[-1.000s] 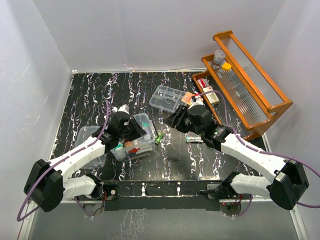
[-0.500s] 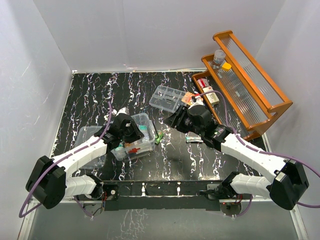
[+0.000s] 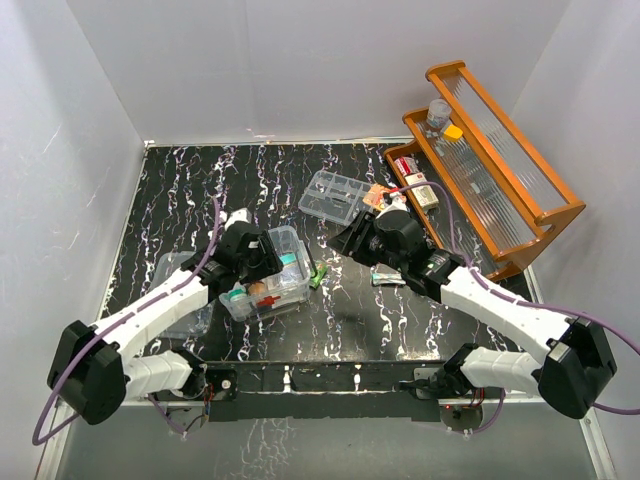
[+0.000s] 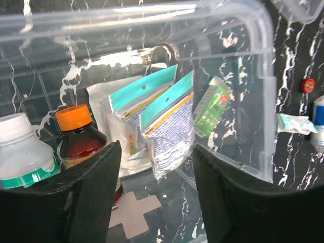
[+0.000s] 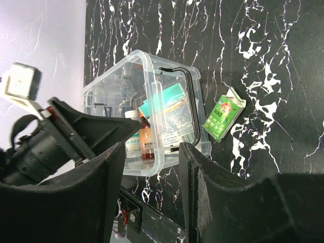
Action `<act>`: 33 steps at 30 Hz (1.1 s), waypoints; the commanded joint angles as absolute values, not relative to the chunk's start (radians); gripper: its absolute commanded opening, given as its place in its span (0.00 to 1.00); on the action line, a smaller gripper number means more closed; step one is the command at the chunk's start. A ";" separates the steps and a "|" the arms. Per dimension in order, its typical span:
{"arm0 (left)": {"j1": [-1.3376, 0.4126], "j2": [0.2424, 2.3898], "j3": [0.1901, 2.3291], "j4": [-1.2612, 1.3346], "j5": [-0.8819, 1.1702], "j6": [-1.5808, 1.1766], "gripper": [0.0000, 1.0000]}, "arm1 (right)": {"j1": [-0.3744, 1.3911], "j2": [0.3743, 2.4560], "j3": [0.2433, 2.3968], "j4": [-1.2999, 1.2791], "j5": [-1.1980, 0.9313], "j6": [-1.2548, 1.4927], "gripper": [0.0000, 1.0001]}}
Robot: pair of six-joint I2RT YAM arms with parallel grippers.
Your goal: Organize the medicine kit
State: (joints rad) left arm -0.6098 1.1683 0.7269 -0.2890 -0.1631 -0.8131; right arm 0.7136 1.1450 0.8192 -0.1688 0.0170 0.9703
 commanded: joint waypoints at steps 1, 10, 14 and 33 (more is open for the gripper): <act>-0.607 1.130 0.788 -0.307 -0.198 -0.712 0.62 | 0.719 1.162 0.810 -0.133 0.024 0.968 0.45; -0.604 1.261 0.849 -0.309 -0.303 -0.629 0.67 | 0.718 1.170 0.789 -0.124 0.023 0.967 0.45; -0.604 1.300 0.832 -0.232 -0.321 -0.605 0.58 | 0.719 1.168 0.788 -0.124 0.024 0.958 0.45; -0.604 1.415 0.733 -0.072 -0.270 -0.578 0.27 | 0.717 1.181 0.800 -0.130 0.023 0.940 0.46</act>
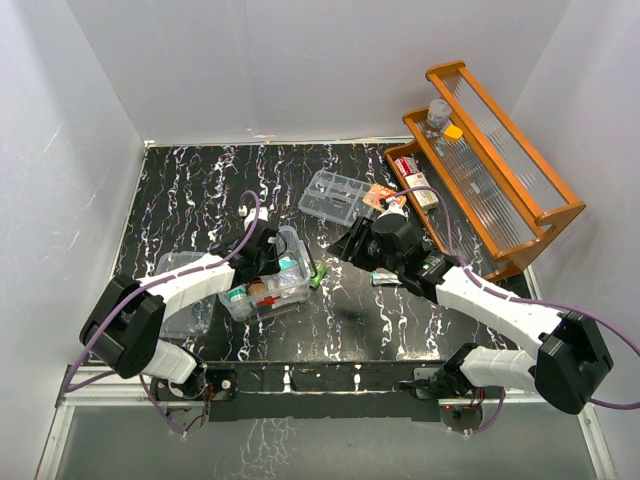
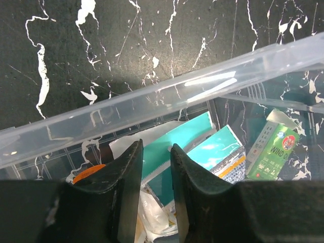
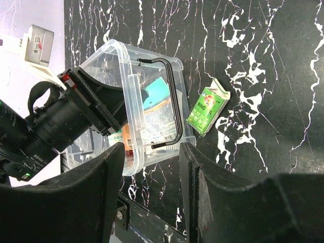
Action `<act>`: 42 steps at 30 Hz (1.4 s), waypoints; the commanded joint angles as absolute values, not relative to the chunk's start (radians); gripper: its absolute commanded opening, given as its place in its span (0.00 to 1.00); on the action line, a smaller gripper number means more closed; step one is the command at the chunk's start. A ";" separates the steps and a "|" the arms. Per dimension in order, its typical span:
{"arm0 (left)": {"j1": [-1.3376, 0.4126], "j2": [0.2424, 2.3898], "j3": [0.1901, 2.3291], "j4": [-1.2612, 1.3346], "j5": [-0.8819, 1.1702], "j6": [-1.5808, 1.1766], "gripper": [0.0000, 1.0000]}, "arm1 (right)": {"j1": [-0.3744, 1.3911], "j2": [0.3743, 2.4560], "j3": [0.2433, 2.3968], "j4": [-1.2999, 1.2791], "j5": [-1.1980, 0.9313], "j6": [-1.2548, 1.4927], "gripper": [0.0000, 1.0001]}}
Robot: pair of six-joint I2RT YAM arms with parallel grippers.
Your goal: Organize the medicine kit
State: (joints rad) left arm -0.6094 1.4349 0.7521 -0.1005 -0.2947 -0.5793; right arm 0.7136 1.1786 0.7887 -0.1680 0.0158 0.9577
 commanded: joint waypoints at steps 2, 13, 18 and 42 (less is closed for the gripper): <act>-0.605 1.410 0.724 -0.074 -0.262 -0.582 0.27 | 0.718 1.186 0.801 -0.130 0.023 0.940 0.46; -0.605 1.340 0.740 -0.137 -0.232 -0.659 0.23 | 0.717 1.259 0.801 -0.130 0.008 0.933 0.46; -0.605 1.302 0.776 -0.175 -0.306 -0.664 0.26 | 0.718 1.314 0.801 -0.140 0.014 0.931 0.50; -0.605 0.728 0.793 -0.355 -0.476 -0.537 0.49 | 0.764 1.714 1.143 -0.403 0.157 0.972 0.52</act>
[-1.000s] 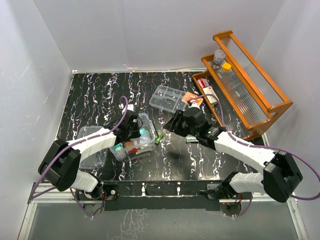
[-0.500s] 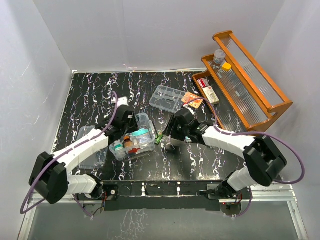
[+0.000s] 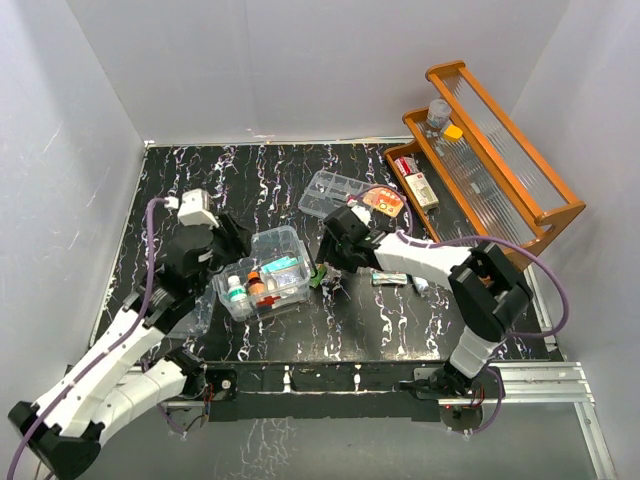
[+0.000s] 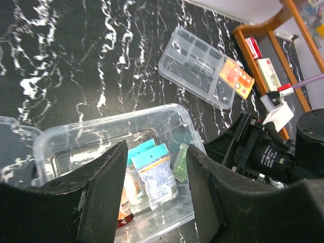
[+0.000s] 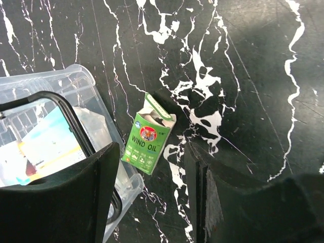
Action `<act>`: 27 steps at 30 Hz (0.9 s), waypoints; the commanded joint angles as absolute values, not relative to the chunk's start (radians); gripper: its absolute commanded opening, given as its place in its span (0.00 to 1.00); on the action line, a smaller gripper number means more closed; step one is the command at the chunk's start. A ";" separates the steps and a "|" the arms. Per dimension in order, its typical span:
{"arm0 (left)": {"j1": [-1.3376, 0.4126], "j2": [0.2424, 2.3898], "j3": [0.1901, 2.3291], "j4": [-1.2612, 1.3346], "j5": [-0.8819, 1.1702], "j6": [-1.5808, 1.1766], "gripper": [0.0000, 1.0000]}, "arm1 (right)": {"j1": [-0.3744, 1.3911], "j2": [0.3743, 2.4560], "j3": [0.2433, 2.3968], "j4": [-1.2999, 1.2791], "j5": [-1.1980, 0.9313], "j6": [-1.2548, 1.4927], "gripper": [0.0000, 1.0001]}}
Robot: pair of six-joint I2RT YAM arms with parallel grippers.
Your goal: Organize the medicine kit
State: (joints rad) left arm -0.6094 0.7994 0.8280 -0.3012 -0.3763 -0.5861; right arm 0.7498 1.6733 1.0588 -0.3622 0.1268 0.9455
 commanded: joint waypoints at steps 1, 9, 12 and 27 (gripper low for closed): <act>-0.605 0.707 0.782 -0.360 -0.497 -0.532 0.50 | 0.765 1.731 1.166 -0.416 0.159 0.985 0.52; -0.604 0.614 0.732 -0.350 -0.547 -0.504 0.53 | 0.774 1.875 1.312 -0.541 0.183 1.037 0.53; -0.605 0.610 0.725 -0.356 -0.544 -0.517 0.53 | 0.781 1.907 1.346 -0.589 0.181 1.047 0.53; -0.604 0.597 0.717 -0.370 -0.537 -0.534 0.54 | 0.790 1.886 1.321 -0.663 0.219 1.088 0.40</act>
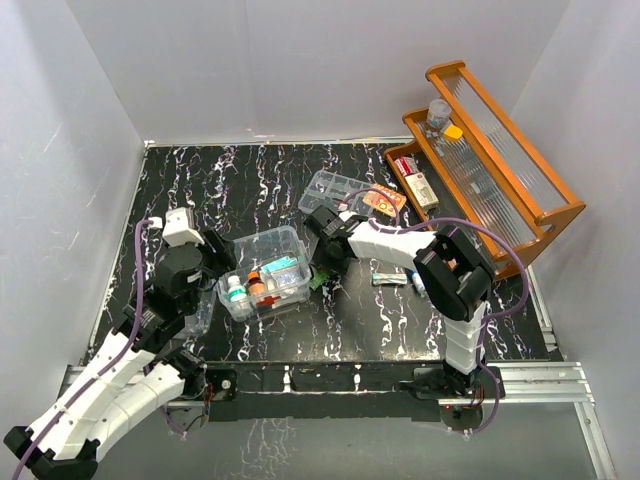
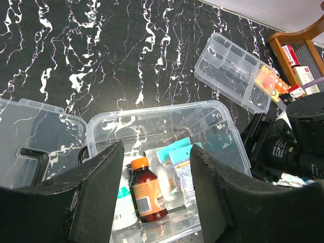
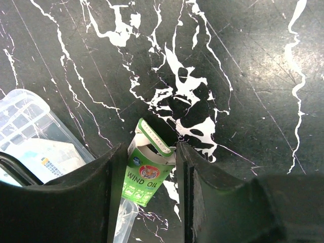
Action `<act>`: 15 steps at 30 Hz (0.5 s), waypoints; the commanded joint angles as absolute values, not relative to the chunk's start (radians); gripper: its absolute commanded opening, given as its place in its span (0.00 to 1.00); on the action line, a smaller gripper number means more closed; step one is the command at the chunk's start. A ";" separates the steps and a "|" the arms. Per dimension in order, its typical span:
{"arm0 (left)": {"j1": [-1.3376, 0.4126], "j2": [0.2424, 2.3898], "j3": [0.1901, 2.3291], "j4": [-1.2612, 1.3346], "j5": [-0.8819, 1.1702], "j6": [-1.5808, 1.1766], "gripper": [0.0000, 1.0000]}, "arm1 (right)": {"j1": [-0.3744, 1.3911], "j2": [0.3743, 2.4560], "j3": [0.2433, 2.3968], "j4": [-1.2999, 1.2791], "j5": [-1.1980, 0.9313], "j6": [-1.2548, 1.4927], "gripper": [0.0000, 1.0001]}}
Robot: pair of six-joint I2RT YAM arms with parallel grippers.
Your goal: Organize the medicine kit
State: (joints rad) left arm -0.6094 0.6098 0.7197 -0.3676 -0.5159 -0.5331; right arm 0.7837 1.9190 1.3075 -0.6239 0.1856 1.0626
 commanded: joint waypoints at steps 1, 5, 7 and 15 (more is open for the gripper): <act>-0.605 0.597 0.717 -0.370 -0.537 -0.534 0.54 | 0.790 1.880 1.318 -0.663 0.222 1.084 0.40; -0.604 0.600 0.718 -0.371 -0.538 -0.535 0.54 | 0.790 1.869 1.310 -0.667 0.239 1.046 0.40; -0.604 0.601 0.718 -0.371 -0.538 -0.535 0.54 | 0.790 1.868 1.308 -0.662 0.236 0.989 0.39; -0.604 0.610 0.720 -0.375 -0.534 -0.533 0.54 | 0.775 1.864 1.322 -0.731 0.203 0.726 0.39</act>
